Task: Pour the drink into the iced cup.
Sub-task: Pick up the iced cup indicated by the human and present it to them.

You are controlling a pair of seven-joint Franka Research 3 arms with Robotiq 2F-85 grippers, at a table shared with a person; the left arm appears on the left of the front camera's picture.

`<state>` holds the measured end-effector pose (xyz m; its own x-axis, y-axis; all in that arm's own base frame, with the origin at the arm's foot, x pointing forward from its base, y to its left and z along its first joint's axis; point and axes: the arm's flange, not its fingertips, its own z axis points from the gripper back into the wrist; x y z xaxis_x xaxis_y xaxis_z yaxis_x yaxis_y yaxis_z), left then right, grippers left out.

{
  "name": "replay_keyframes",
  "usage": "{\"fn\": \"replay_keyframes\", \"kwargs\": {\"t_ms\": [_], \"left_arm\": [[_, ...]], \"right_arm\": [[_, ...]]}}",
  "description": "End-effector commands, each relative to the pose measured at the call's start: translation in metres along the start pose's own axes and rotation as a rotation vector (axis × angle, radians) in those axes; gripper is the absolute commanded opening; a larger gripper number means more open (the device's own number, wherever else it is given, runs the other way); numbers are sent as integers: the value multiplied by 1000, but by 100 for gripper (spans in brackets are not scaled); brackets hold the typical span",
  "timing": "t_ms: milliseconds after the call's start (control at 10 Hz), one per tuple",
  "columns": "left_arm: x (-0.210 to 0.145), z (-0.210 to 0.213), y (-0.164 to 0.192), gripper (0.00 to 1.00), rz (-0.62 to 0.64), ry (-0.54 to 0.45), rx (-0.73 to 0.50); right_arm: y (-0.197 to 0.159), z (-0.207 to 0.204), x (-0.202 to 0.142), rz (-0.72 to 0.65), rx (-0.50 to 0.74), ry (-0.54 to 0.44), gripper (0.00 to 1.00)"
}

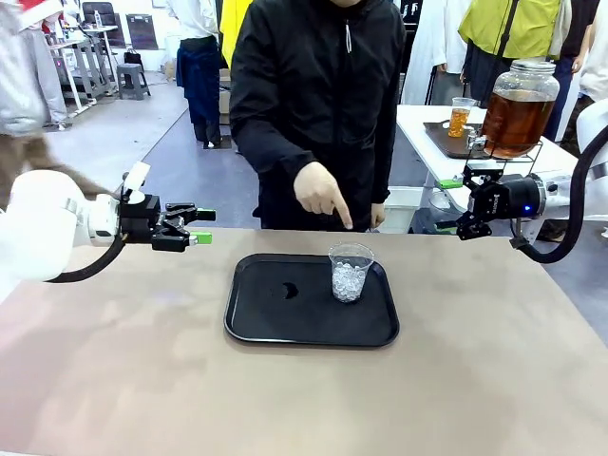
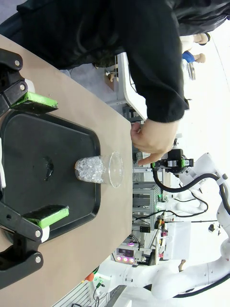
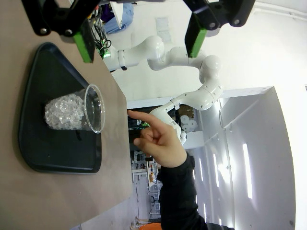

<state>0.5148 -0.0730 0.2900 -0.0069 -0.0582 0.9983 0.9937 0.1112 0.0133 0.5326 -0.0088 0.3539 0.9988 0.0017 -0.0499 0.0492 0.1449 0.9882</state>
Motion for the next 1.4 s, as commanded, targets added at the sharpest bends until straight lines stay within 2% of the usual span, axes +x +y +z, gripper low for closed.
{"fn": "replay_keyframes", "kwargs": {"t_ms": [0, 1300], "left_arm": [[2, -1, 0, 100, -3, 5, 4], [2, -1, 0, 100, -3, 5, 4]], "right_arm": [[2, 0, 1, 4, -2, -2, 100], [2, 0, 1, 4, -2, -2, 100]]}}
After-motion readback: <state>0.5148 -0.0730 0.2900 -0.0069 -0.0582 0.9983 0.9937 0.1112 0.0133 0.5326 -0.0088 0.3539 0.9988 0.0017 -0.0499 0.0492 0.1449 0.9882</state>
